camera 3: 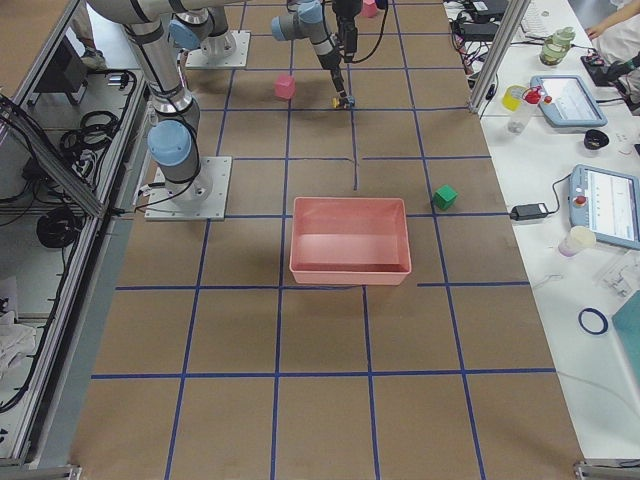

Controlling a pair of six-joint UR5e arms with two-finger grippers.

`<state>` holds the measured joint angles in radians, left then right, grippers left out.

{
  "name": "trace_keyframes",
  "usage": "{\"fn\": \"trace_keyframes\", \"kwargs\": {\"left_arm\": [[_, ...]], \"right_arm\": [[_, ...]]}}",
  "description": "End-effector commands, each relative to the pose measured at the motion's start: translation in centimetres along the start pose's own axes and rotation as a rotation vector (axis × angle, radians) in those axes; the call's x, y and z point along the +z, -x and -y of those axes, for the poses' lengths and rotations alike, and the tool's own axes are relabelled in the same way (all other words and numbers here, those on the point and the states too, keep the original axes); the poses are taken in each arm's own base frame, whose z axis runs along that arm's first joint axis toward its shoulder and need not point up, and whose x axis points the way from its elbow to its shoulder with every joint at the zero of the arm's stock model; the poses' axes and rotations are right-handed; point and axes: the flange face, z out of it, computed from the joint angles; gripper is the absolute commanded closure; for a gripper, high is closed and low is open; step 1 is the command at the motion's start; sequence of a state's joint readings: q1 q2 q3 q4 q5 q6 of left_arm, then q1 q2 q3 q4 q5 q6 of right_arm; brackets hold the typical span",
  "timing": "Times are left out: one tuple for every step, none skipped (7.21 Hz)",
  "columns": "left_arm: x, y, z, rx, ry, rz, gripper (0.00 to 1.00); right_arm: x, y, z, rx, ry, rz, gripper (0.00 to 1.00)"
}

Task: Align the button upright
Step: 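Move the left gripper across the table toward the lying switch, then grasp the switch body with the left gripper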

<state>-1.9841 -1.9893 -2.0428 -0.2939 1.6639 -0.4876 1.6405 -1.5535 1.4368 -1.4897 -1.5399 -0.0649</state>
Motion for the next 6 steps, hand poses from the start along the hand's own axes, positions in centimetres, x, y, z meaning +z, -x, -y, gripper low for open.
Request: {"fn": "trace_keyframes", "kwargs": {"left_arm": [[1.64, -0.47, -0.33, 0.002, 0.019, 0.004, 0.02], [2.29, -0.53, -0.66, 0.006, 0.039, -0.002, 0.02], [2.53, -0.51, -0.76, 0.01, 0.043, 0.0, 0.1], [2.5, -0.55, -0.7, 0.006, 0.042, -0.002, 0.47], [2.64, -0.51, -0.78, 0.007, 0.048, 0.002, 0.97], [2.57, -0.6, -0.72, 0.004, 0.054, -0.001, 1.0]], "right_arm": [[0.05, 0.11, 0.06, 0.001, -0.002, 0.007, 0.0], [0.04, -0.12, 0.08, 0.0, -0.002, -0.008, 0.0], [0.02, -0.23, 0.11, -0.002, -0.004, -0.011, 0.0], [0.04, -0.13, 0.08, -0.007, -0.002, -0.01, 0.0], [0.04, -0.23, 0.09, -0.008, -0.002, -0.011, 0.0], [-0.01, -0.2, 0.01, -0.008, -0.001, -0.01, 0.0]]}}
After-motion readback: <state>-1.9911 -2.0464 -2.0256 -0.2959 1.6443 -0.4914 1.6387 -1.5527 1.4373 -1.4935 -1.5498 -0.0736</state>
